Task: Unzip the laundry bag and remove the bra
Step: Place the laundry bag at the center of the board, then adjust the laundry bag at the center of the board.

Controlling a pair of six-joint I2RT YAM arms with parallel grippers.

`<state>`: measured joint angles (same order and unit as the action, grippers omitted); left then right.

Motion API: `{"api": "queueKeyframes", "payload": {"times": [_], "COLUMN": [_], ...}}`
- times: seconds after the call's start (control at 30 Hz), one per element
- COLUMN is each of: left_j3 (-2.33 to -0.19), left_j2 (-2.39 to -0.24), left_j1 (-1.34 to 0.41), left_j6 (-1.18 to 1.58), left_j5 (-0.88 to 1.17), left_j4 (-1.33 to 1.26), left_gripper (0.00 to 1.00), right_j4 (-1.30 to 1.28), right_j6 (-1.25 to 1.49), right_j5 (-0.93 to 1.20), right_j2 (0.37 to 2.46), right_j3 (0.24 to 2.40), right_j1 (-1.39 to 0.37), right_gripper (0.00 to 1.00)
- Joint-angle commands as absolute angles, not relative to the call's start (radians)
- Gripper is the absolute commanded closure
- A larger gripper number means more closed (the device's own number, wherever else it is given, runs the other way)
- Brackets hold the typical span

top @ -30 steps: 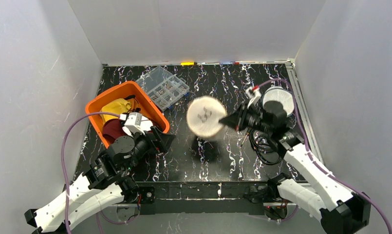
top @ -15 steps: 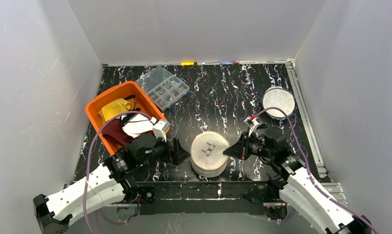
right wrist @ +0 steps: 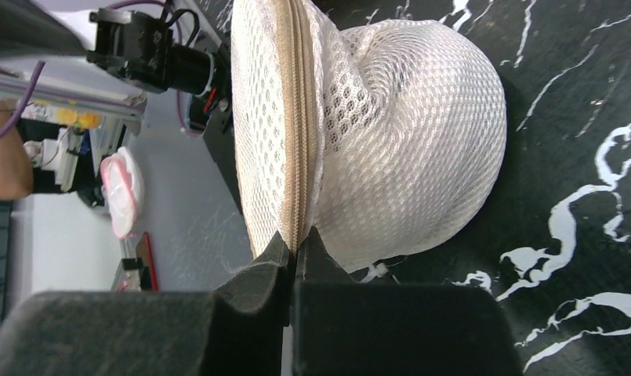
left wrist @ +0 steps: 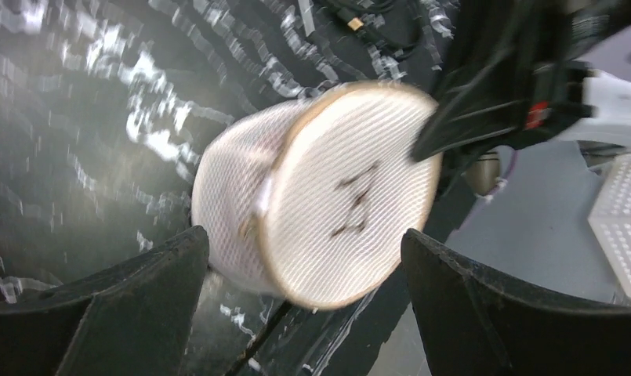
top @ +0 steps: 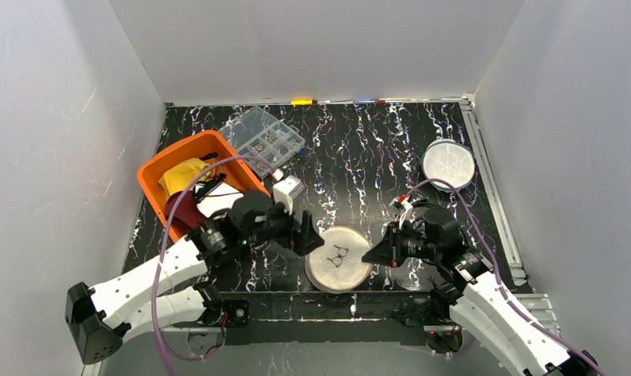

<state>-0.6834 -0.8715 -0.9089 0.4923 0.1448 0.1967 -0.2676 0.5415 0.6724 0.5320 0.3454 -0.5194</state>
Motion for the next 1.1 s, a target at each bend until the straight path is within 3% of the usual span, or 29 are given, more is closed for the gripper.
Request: {"api": "queueKeyframes", "payload": {"times": [0.0, 0.13, 0.27, 0.63, 0.83, 1.07], "left_j3": [-0.949, -1.049, -1.078, -1.29, -1.319, -1.268], "left_j2": [-0.994, -1.095, -1.173, -1.423, -1.343, -1.351], "left_j1": [-0.907, -0.907, -0.908, -0.907, -0.906, -0.907], "left_j6": [0.192, 0.091, 0.018, -0.177, -0.17, -0.251], "left_j5": [0.379, 0.621, 0.725, 0.713, 0.686, 0.799], "left_j4": [0.359, 0.427, 0.451, 0.64, 0.565, 0.527], "left_gripper": [0.1, 0.11, 0.1, 0.11, 0.09, 0.09], "right_j4": [-0.253, -0.214, -0.233, -0.343, -0.362, -0.357], "right_j6": [0.533, 0.57, 0.564, 0.475, 0.468, 0.472], "right_j5": [0.792, 0.834, 0.851, 0.86, 0.864, 0.891], "right_j2": [0.52, 0.499, 0.498, 0.553, 0.544, 0.536], "right_j3": [0.381, 0.377, 0.418, 0.523, 0.522, 0.541], "right_j1": [-0.528, -0.537, -0.541, -0.543, -0.542, -0.543], "right_gripper": [0.99, 0.99, 0.99, 0.99, 0.99, 0.99]}}
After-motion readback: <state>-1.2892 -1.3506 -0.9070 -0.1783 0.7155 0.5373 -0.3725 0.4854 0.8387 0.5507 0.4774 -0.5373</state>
